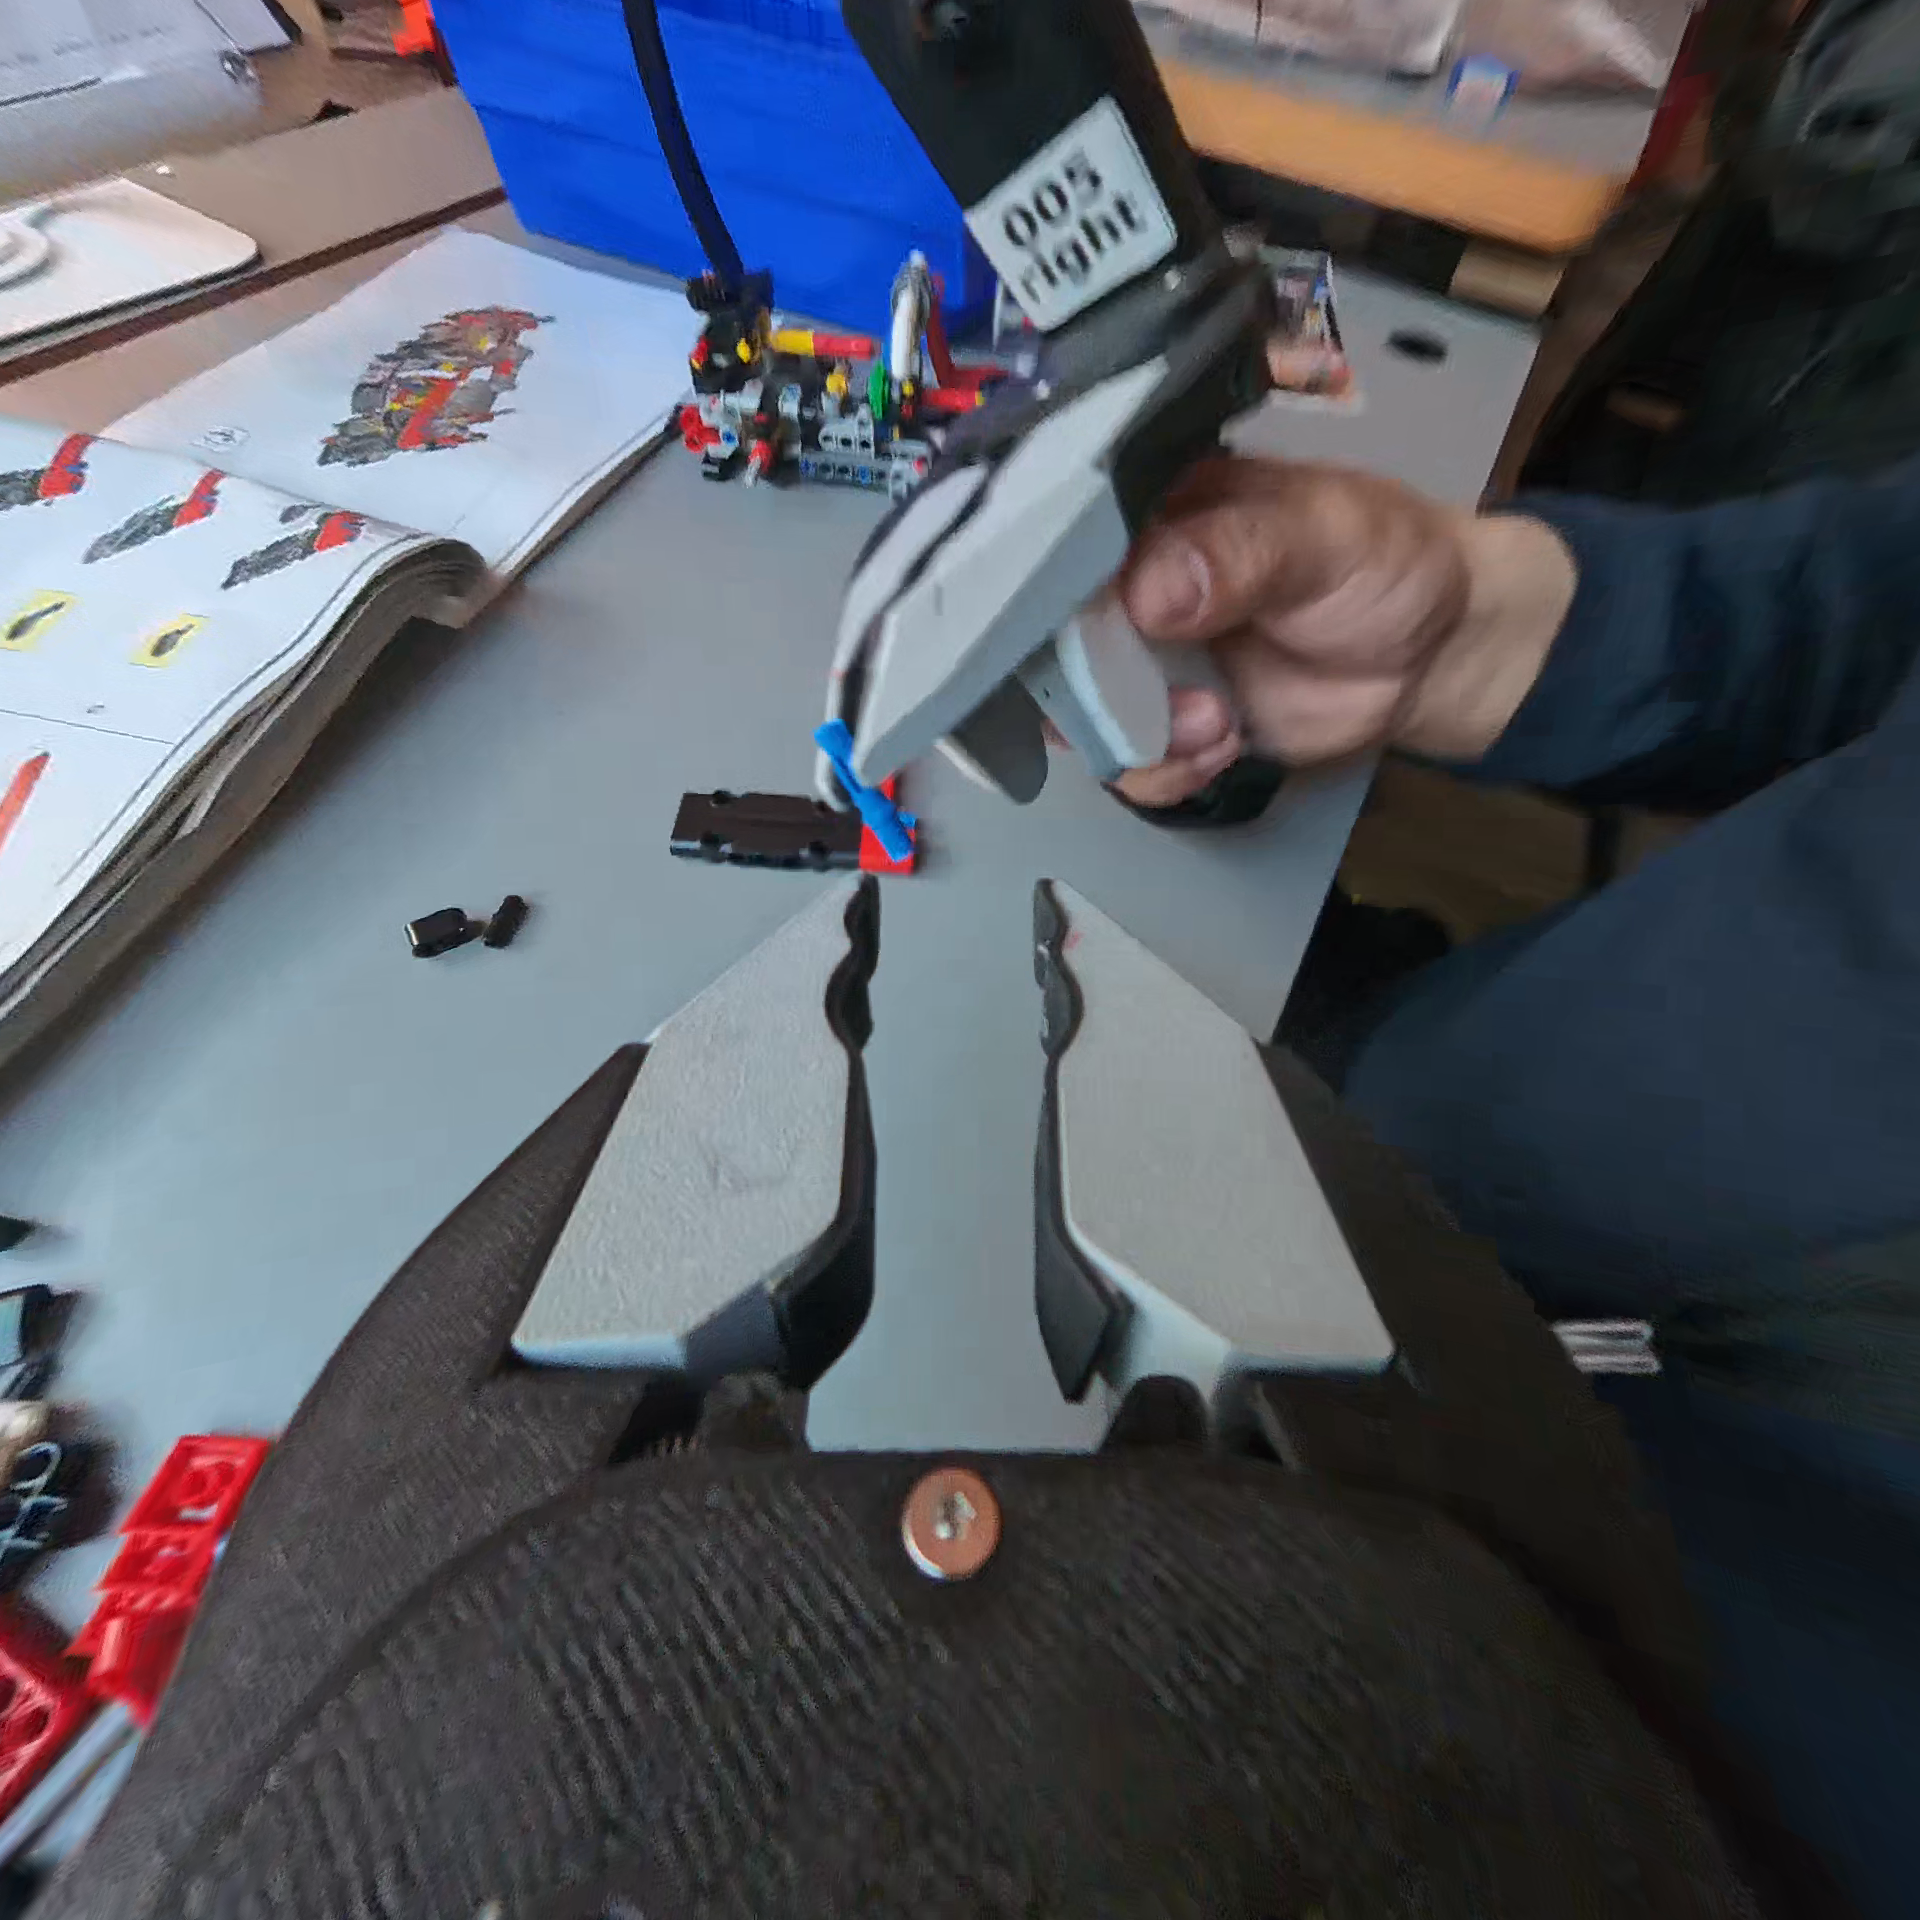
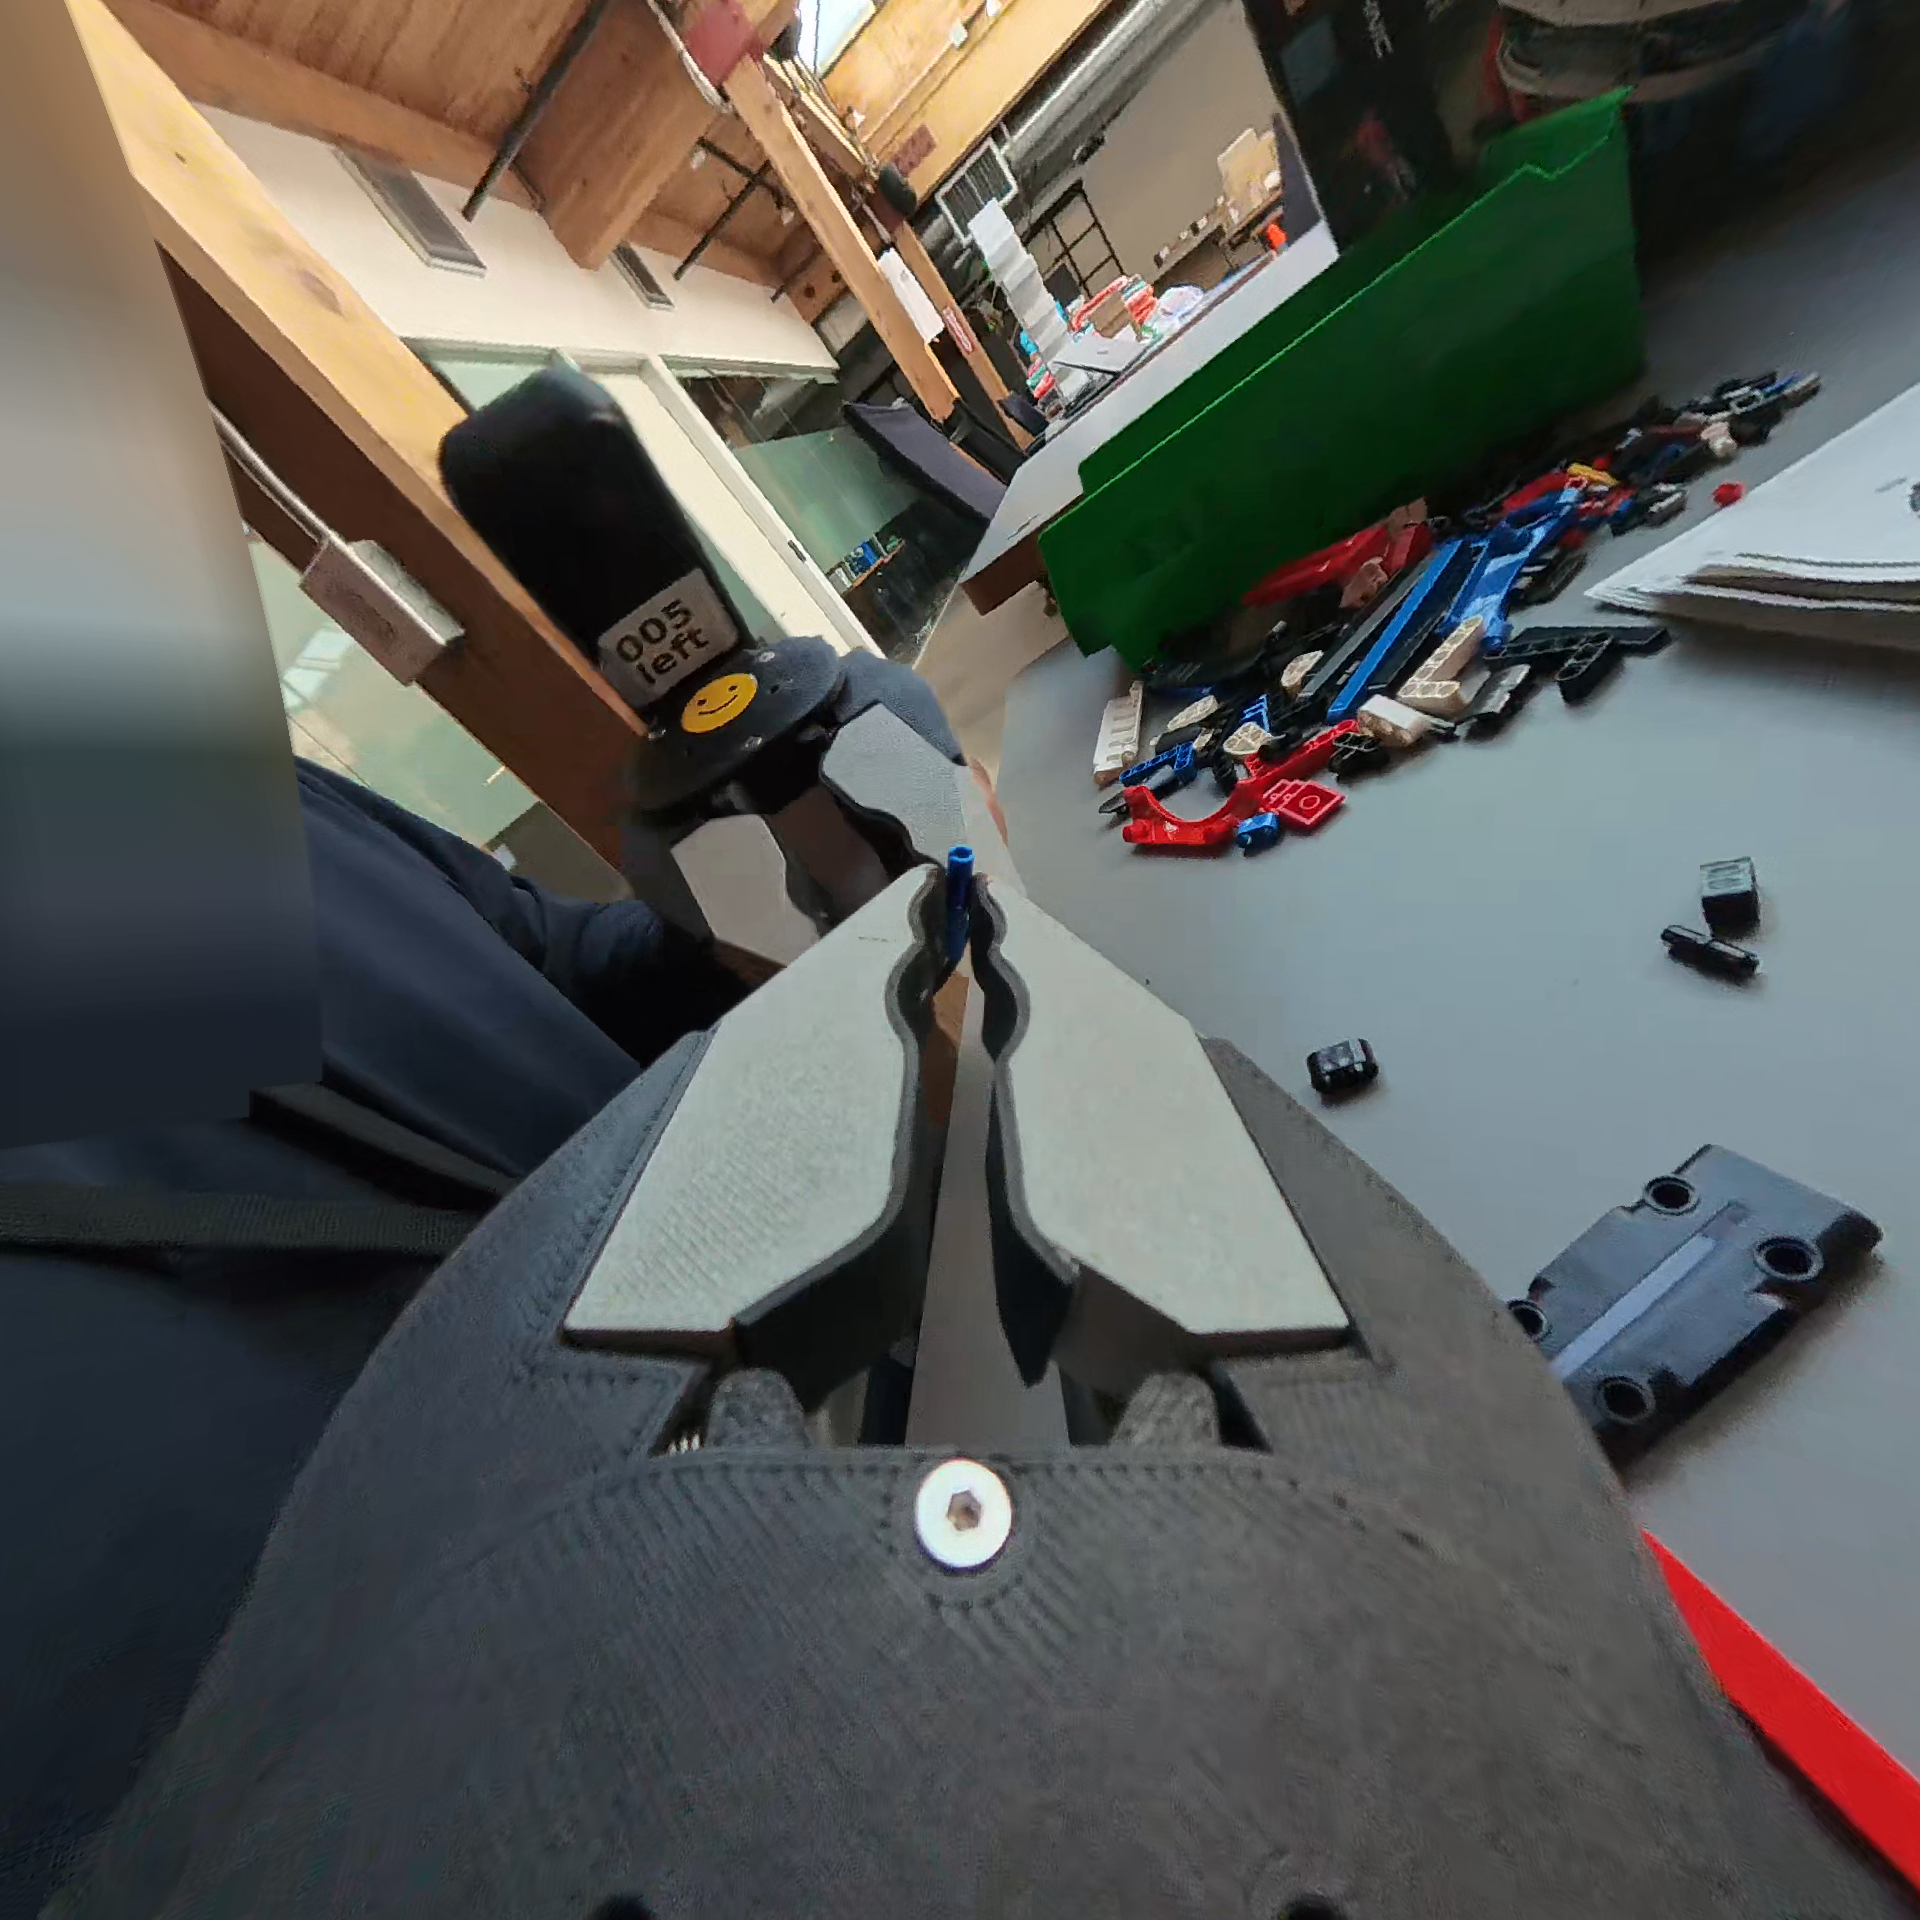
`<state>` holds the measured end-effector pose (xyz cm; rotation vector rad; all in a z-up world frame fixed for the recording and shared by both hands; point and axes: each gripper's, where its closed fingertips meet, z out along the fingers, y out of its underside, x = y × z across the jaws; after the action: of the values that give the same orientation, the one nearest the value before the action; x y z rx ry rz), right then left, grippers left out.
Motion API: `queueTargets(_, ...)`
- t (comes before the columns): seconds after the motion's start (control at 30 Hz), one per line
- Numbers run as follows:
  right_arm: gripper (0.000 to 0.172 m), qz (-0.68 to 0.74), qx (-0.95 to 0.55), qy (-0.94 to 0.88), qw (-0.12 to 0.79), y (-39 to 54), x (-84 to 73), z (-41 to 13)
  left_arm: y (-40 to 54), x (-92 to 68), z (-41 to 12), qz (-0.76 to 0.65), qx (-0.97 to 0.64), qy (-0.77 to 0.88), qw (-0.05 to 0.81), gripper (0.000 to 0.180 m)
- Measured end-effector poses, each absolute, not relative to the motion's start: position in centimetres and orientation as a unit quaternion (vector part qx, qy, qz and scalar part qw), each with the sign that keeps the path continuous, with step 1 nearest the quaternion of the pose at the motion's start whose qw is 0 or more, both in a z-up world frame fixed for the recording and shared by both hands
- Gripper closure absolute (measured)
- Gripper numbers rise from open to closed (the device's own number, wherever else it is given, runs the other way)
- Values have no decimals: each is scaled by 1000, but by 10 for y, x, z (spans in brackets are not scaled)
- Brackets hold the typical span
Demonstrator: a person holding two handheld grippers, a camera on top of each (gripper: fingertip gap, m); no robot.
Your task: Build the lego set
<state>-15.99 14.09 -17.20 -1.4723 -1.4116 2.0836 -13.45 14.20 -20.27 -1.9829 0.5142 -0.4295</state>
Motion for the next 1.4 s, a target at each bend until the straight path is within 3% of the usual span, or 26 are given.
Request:
queueTargets(0.23,172,714,-463,-497,170,131,-147,-163,141,-124,-188,-263,-798,165,516,178)
queueTargets(0.43,172,691,-468,-520,181,127,-139,-177,136,-119,-200,-258,-809,189,493,179)
queueTargets(0.7,172,596,-472,-615,209,127,-133,-198,130,-133,-227,-137,-849,285,423,180)
queueTargets(0.93,161,561,-452,-654,231,127,-132,-198,129,-136,-230,-79,-845,349,397,180)
queueTargets(1.07,170,531,-441,-684,236,122,-134,-205,128,-130,-231,-70,-836,378,392,179)
queueTargets(1.3,170,518,-442,-688,250,124,-133,-205,133,-127,-228,-88,-833,361,409,179)
queueTargets(1.4,171,514,-460,-674,264,136,-131,-202,137,-142,-229,-91,-843,341,406,162)
